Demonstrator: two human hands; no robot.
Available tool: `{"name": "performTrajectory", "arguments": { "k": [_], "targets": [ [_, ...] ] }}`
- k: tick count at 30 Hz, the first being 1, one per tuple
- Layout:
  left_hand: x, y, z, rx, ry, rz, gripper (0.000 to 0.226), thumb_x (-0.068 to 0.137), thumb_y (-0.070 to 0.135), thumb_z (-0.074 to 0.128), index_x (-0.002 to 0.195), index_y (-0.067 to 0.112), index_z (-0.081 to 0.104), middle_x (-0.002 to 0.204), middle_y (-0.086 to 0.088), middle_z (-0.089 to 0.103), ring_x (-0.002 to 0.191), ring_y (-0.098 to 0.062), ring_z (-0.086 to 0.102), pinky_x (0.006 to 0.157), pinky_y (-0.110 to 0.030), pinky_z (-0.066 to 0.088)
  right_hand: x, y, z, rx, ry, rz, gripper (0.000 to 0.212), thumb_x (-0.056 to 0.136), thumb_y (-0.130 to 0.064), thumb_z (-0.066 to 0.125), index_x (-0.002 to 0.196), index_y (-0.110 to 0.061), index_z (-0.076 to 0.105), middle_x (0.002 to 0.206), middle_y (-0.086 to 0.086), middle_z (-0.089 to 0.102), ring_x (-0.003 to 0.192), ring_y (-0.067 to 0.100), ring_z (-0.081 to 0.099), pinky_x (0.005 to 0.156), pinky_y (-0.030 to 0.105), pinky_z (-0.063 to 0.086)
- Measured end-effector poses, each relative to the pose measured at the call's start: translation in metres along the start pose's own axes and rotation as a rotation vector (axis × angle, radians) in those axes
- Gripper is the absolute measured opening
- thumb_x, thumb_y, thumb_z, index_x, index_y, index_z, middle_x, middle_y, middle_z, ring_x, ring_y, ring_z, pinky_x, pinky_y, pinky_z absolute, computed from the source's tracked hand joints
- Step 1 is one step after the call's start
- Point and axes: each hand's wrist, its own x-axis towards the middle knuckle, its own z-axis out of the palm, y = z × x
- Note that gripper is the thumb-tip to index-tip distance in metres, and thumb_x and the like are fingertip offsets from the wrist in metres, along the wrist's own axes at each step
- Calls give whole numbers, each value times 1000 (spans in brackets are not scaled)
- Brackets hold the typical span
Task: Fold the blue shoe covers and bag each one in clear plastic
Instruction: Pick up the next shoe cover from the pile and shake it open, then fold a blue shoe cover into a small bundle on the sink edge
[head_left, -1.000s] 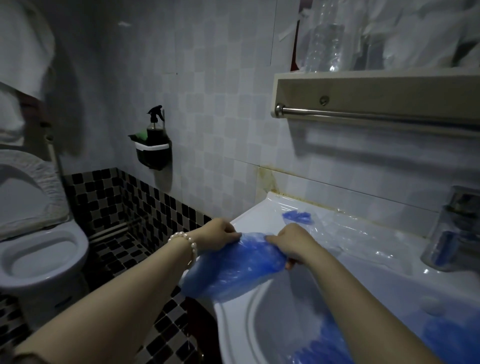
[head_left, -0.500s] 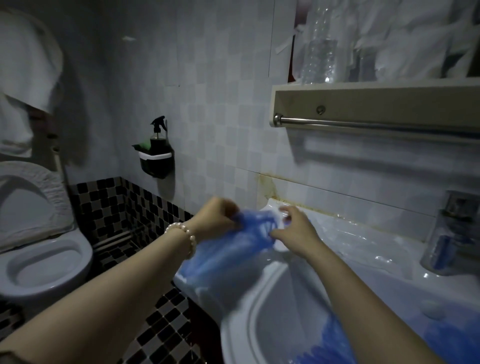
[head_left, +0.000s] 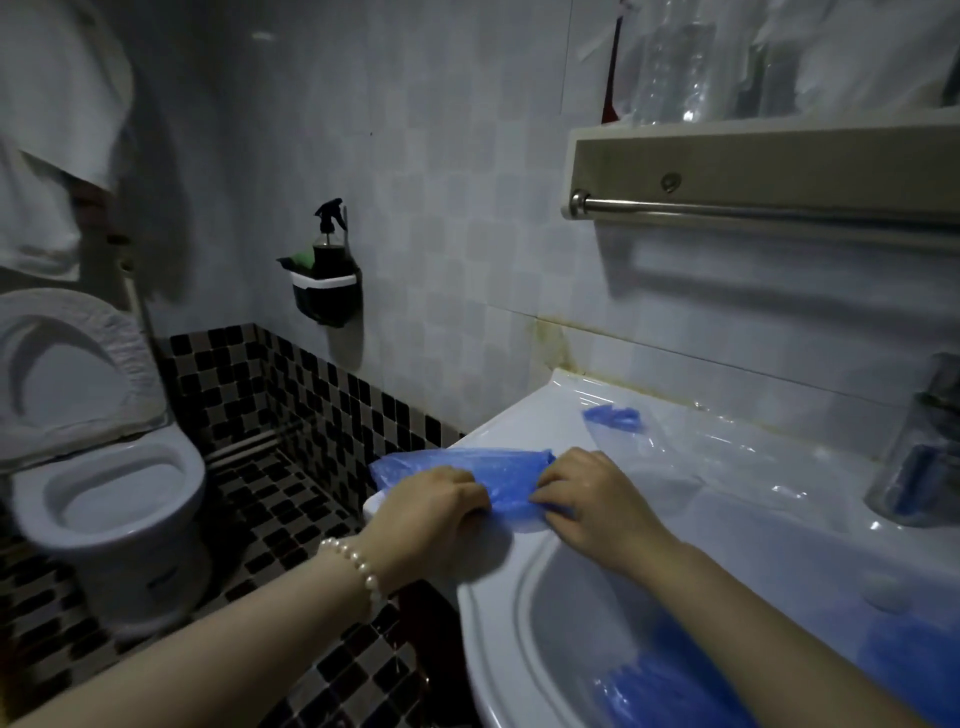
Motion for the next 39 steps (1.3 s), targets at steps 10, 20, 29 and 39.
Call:
{"name": "performTrajectory", "arguments": {
  "k": [10, 20, 29, 39],
  "targets": [
    [15, -5, 1, -156, -79, -471, 23, 96, 18, 50, 76, 9, 59, 90, -15, 66, 85, -30, 56, 68, -30, 28, 8, 5, 0, 631, -163, 784, 33, 89, -16, 63, 56, -20, 56, 65, -3, 53, 61, 11, 49, 68, 27, 40],
    [18, -4, -3, 237, -69, -370, 22, 78, 16, 63, 98, 8, 56, 93, -11, 61, 87, -34, 60, 70, -39, 47, 21, -11, 5, -44, -200, 762, 23, 79, -28, 58, 62, -23, 42, 88, -2, 48, 96, 23, 43, 75, 30, 25],
    [30, -16, 4, -290, -109, -373, 45, 66, 6, 65, 107, 21, 53, 116, 2, 56, 108, -15, 52, 97, -31, 41, 23, 0, 6, 728, -56, 756, 43, 74, 13, 62, 100, -19, 53, 102, 0, 62, 99, 15, 58, 71, 12, 50],
    [22, -20, 12, -344, 79, -319, 19, 70, 3, 75, 85, 14, 75, 85, 2, 62, 75, -9, 58, 67, -6, 41, 25, -1, 11, 611, -13, 780, 29, 75, 20, 58, 90, 0, 73, 83, -5, 54, 74, 7, 53, 62, 5, 44]
  ]
}}
